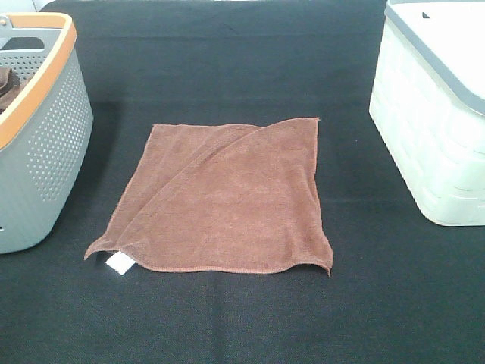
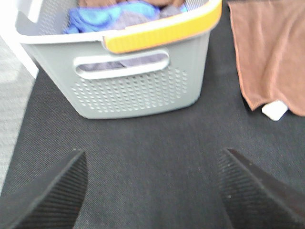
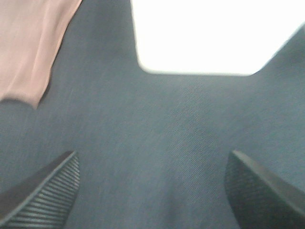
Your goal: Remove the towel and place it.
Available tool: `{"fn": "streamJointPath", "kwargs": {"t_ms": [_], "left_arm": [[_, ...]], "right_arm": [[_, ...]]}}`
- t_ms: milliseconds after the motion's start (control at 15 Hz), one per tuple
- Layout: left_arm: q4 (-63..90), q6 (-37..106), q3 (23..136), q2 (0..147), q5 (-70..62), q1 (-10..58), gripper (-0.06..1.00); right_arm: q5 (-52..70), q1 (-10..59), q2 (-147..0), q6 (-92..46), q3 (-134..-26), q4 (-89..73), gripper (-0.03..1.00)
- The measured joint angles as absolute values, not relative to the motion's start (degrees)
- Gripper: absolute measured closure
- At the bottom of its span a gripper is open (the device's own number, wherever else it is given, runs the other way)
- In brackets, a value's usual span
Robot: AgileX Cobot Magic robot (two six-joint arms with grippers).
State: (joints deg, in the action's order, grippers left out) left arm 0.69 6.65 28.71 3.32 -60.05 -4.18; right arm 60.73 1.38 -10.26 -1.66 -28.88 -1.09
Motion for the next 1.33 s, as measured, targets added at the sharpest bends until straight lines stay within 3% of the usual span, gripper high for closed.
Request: {"fn": "streamJointPath", "kwargs": {"t_ms": [267, 1333], "left_arm": [[0.7, 6.6, 28.7, 0.0, -60.0, -4.2, 0.22], [0.7, 6.6, 28.7, -0.3, -60.0, -1.4, 0.22]], "right_arm": [[60.8, -0.2, 0.1, -1.7, -28.9, -1.1, 0.18], [60.8, -0.2, 0.4, -1.7, -28.8, -1.1, 0.18]]}}
